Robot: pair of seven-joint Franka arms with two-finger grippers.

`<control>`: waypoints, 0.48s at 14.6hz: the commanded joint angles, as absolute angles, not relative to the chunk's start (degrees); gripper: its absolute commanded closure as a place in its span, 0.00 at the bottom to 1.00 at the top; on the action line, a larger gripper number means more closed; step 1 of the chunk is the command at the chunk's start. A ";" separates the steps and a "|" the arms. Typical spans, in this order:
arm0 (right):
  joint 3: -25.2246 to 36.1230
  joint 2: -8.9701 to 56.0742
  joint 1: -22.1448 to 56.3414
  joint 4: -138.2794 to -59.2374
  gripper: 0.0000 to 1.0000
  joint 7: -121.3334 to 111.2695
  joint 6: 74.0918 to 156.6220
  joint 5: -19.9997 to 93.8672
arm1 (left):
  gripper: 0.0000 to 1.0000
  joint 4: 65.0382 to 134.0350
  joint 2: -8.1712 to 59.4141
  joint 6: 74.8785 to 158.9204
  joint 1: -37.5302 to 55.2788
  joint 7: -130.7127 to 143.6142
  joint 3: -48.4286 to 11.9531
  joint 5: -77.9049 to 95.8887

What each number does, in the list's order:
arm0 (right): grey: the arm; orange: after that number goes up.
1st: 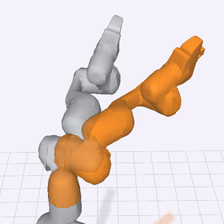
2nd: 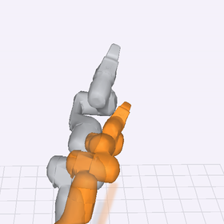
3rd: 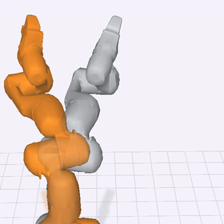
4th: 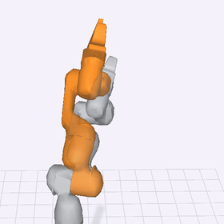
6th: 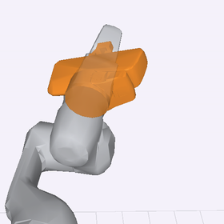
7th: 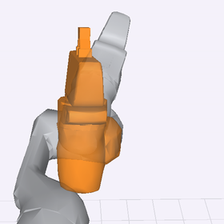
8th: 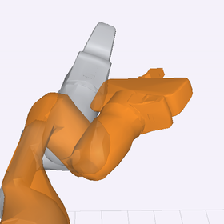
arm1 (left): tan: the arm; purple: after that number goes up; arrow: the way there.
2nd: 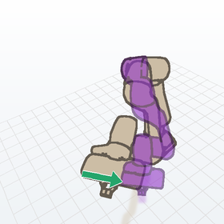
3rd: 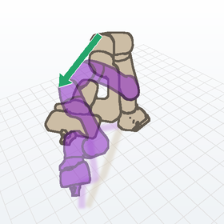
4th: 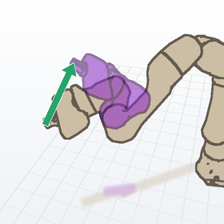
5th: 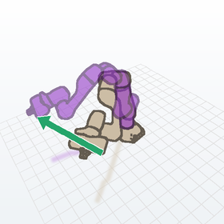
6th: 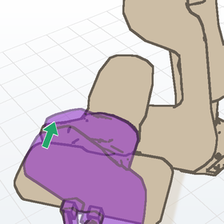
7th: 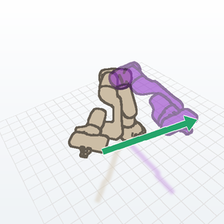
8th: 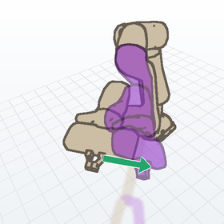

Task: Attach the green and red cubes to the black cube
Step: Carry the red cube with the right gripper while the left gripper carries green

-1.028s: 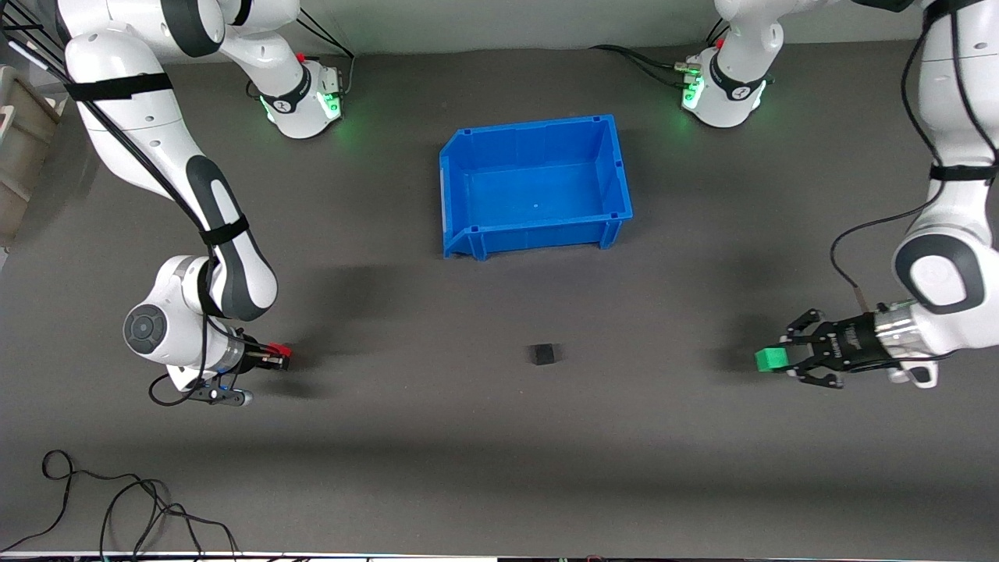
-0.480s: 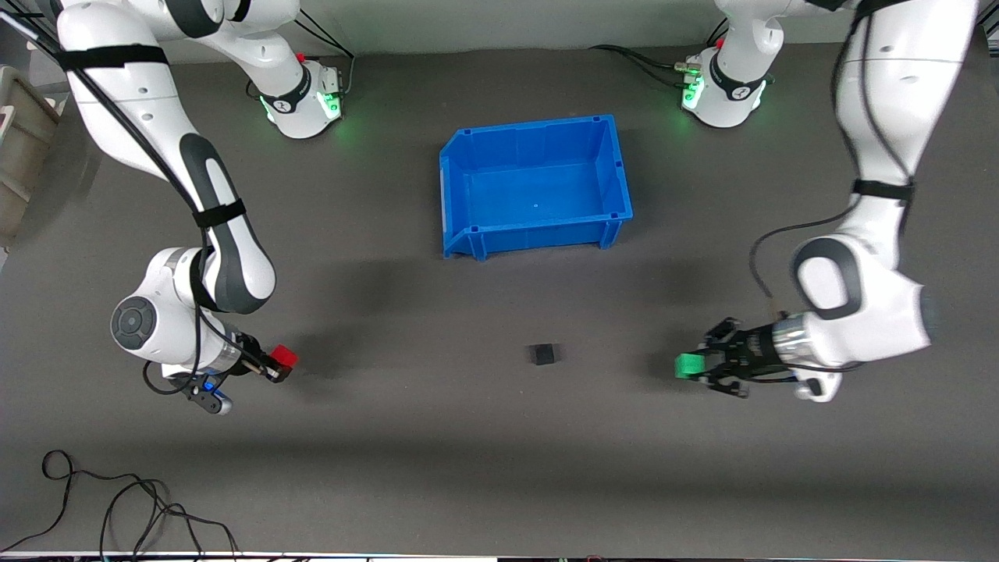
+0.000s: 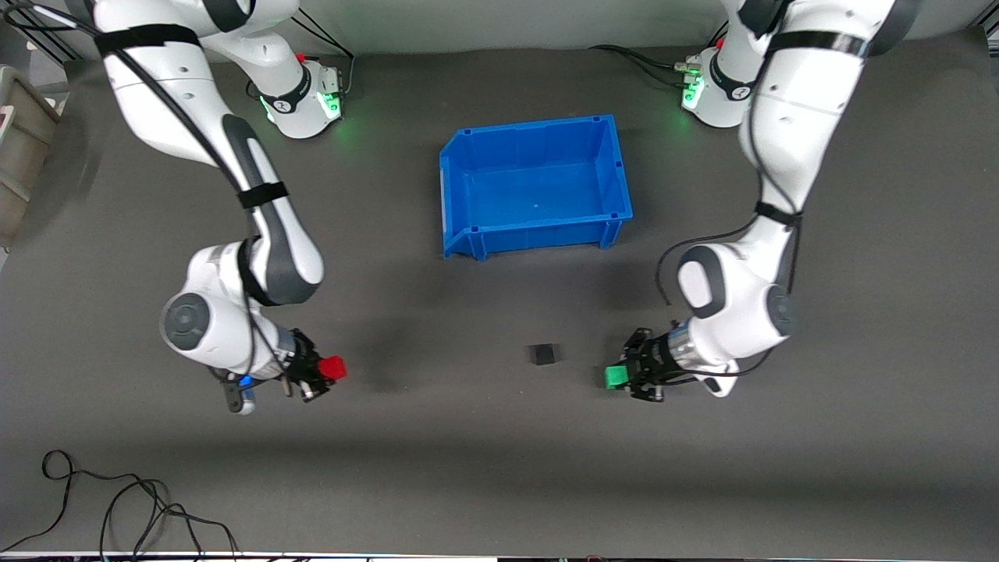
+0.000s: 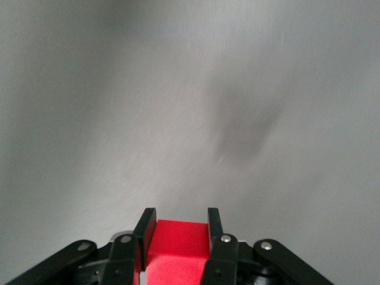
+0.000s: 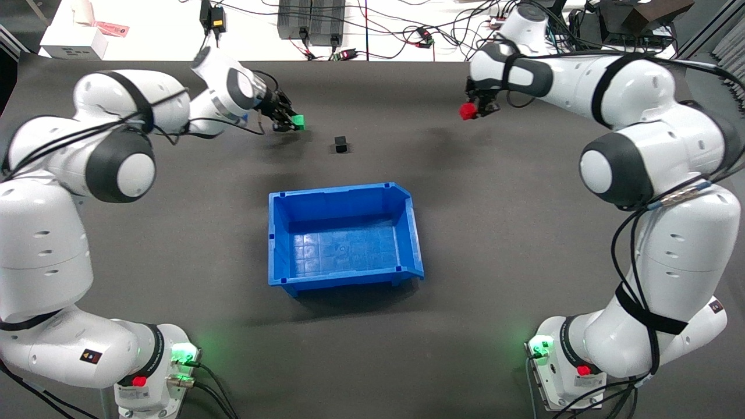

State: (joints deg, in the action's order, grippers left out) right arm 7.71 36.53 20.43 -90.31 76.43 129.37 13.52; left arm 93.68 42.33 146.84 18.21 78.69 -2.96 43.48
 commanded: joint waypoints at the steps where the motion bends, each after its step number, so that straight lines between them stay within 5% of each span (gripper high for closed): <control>1: 8.35 42.52 23.28 -81.41 1.00 88.12 126.14 15.21 | 0.83 91.49 43.59 146.60 20.55 83.04 -1.85 43.94; 7: 6.60 50.69 27.77 -70.95 1.00 106.58 125.33 15.56 | 0.89 93.42 43.86 146.60 24.70 85.87 -1.76 44.21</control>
